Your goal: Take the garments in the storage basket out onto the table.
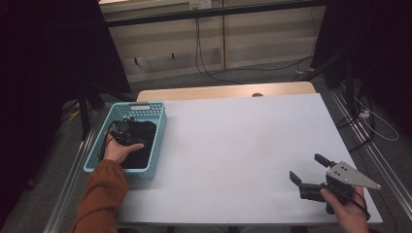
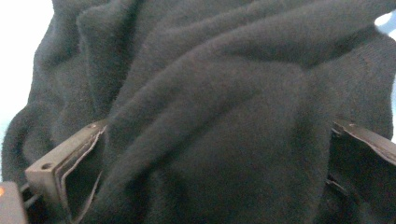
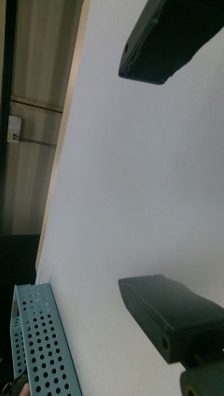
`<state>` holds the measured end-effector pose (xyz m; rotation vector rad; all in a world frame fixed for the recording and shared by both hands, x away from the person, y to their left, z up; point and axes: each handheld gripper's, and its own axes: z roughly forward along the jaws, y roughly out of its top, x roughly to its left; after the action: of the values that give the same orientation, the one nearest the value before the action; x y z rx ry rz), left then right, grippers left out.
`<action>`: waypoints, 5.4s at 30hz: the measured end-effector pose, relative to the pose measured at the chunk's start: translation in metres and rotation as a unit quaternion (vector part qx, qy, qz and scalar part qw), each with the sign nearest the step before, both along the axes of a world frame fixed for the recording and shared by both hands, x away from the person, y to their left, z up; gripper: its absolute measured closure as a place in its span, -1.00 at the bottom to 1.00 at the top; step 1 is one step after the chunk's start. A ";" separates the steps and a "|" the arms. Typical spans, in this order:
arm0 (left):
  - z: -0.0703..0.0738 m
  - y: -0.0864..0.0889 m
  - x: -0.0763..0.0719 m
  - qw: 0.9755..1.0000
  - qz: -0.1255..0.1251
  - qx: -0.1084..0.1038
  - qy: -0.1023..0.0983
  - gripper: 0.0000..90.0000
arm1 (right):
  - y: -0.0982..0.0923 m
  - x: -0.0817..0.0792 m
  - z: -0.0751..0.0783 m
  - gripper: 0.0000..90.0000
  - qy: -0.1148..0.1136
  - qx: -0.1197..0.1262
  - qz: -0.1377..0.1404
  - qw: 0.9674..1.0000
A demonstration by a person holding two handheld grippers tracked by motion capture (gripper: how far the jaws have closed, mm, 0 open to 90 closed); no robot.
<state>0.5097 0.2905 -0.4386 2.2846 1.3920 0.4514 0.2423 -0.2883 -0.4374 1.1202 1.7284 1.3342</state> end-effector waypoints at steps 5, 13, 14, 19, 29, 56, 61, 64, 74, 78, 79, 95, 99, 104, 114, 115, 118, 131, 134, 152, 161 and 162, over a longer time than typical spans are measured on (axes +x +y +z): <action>-0.003 0.000 0.001 1.000 0.003 0.004 0.000 -1.00 | 0.000 0.000 0.000 -0.98 0.000 0.001 0.001 1.000; -0.004 0.002 0.003 1.000 -0.004 -0.004 0.004 -1.00 | 0.001 0.001 0.000 -0.98 0.000 0.002 0.004 1.000; -0.004 0.001 0.004 1.000 -0.003 -0.003 0.011 -1.00 | 0.001 0.001 0.000 -0.98 0.000 0.003 0.004 1.000; 0.001 -0.003 0.011 0.998 -0.002 0.014 0.054 -0.99 | 0.002 0.002 0.000 -0.98 0.000 0.001 0.006 1.000; 0.008 -0.007 0.010 0.998 0.020 0.031 0.058 -0.49 | 0.001 0.001 0.000 -0.98 0.001 0.002 0.007 1.000; 0.021 -0.002 0.004 0.999 0.044 0.010 0.026 0.31 | 0.001 0.005 -0.001 -0.98 0.003 0.006 0.006 1.000; 0.029 -0.001 0.000 0.999 0.046 -0.011 -0.003 0.31 | 0.002 0.005 -0.001 -0.98 0.002 0.003 0.010 1.000; 0.034 -0.002 -0.003 0.999 0.042 -0.010 -0.033 0.31 | 0.001 0.004 -0.001 -0.98 0.002 0.003 0.008 1.000; 0.045 -0.002 -0.008 0.997 0.040 -0.026 -0.063 0.31 | 0.000 0.004 -0.001 -0.98 0.004 0.009 0.005 1.000; 0.050 0.001 -0.011 0.995 0.045 -0.039 -0.085 0.31 | 0.000 0.003 -0.001 -0.98 0.004 0.011 0.004 1.000; 0.051 0.001 -0.012 0.994 0.045 -0.046 -0.087 0.31 | 0.000 0.003 -0.001 -0.98 0.005 0.011 0.004 1.000; 0.068 0.004 -0.028 0.988 0.028 -0.078 -0.129 0.31 | 0.000 0.004 -0.001 -0.99 0.006 0.010 0.003 1.000; 0.072 0.007 -0.032 0.985 0.033 -0.091 -0.145 0.31 | 0.000 0.004 -0.001 -0.99 0.005 0.010 0.004 1.000; 0.078 0.013 -0.037 0.979 0.042 -0.114 -0.163 0.31 | -0.001 0.003 -0.001 -0.99 0.004 0.011 0.002 1.000; 0.087 0.014 -0.053 0.965 0.050 -0.141 -0.213 0.31 | 0.000 0.003 -0.001 -0.99 0.004 0.009 0.002 1.000; 0.088 0.015 -0.055 0.963 0.053 -0.147 -0.220 0.31 | 0.000 0.003 -0.001 -0.99 0.004 0.009 0.002 1.000; 0.090 0.019 -0.061 0.957 0.060 -0.159 -0.234 0.31 | 0.000 0.003 -0.001 -0.99 0.003 0.009 0.003 1.000; 0.103 0.031 -0.077 0.934 0.064 -0.201 -0.288 0.31 | 0.004 0.004 0.000 -0.99 0.000 0.005 0.011 1.000; 0.107 0.032 -0.080 0.930 0.065 -0.205 -0.299 0.31 | 0.003 0.003 0.000 -0.99 -0.001 0.005 0.011 1.000; 0.127 0.031 -0.100 0.903 0.069 -0.219 -0.362 0.30 | 0.004 0.003 0.001 -0.98 -0.004 0.004 0.014 1.000; 0.141 0.040 -0.114 0.890 0.074 -0.235 -0.385 0.30 | 0.004 0.002 0.001 -0.98 -0.004 0.004 0.016 1.000; 0.142 0.040 -0.115 0.888 0.074 -0.235 -0.387 0.30 | 0.003 0.002 0.001 -0.98 -0.005 0.004 0.015 1.000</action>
<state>0.3944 0.3306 -0.2963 1.3672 1.0870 0.8502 0.2439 -0.2848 -0.4365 1.0936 1.7407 1.3639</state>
